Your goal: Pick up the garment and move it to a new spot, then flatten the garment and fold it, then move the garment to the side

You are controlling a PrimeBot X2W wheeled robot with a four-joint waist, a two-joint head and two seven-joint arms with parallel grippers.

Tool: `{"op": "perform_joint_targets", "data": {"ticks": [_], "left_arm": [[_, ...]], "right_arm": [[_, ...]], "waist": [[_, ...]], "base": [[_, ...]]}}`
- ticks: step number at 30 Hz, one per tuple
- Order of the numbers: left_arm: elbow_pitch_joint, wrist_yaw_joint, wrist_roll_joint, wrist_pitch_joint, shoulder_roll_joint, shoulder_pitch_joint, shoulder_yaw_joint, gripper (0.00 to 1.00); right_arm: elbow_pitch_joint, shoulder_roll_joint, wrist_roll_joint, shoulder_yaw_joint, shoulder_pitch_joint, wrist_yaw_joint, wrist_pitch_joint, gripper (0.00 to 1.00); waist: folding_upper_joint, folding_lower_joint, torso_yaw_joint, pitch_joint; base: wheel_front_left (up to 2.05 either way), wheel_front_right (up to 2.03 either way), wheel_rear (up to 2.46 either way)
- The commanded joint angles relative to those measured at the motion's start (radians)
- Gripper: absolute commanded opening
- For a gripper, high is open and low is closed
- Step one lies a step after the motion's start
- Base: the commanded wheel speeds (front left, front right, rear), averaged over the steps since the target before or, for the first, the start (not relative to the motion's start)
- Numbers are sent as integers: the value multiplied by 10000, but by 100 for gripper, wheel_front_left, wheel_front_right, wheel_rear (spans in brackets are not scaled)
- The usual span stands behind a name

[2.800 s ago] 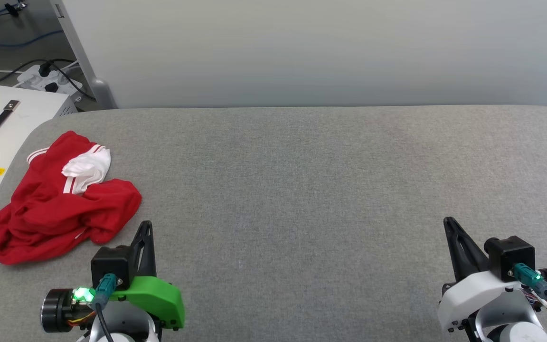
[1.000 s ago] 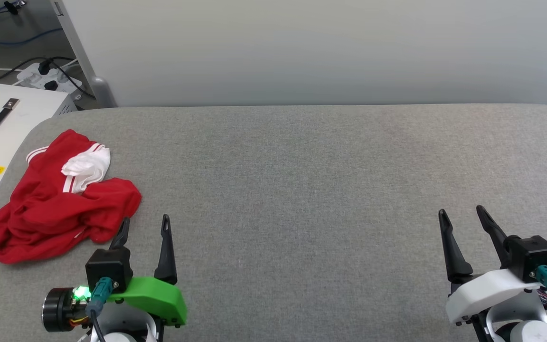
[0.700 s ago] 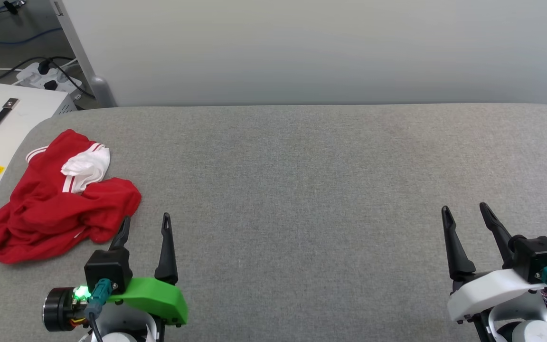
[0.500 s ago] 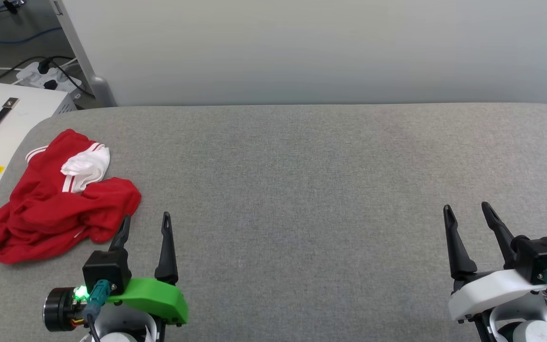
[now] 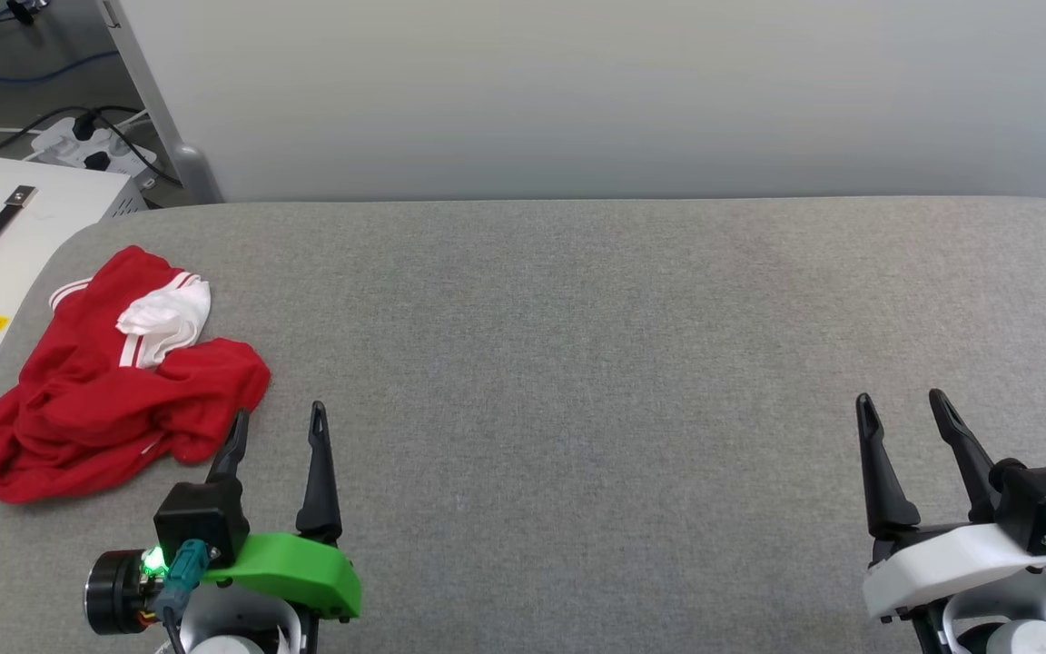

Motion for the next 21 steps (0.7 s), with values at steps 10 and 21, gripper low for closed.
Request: {"op": "perform_joint_targets", "data": {"ticks": [10,21], "left_arm": [[-19,100,-238,-312,-27,-112,-97,100],[5,50,-355,-536,-31,-93,-155,100]], "right_arm": [[-149,-4,164,-36,105,-4,-288,100],[-220,-5,158,21,174,-5,-510,100]], "waist": [[0,0,-15,30],[0,0,-24,61]], "base": [[0,0,0],[0,0,0]]}}
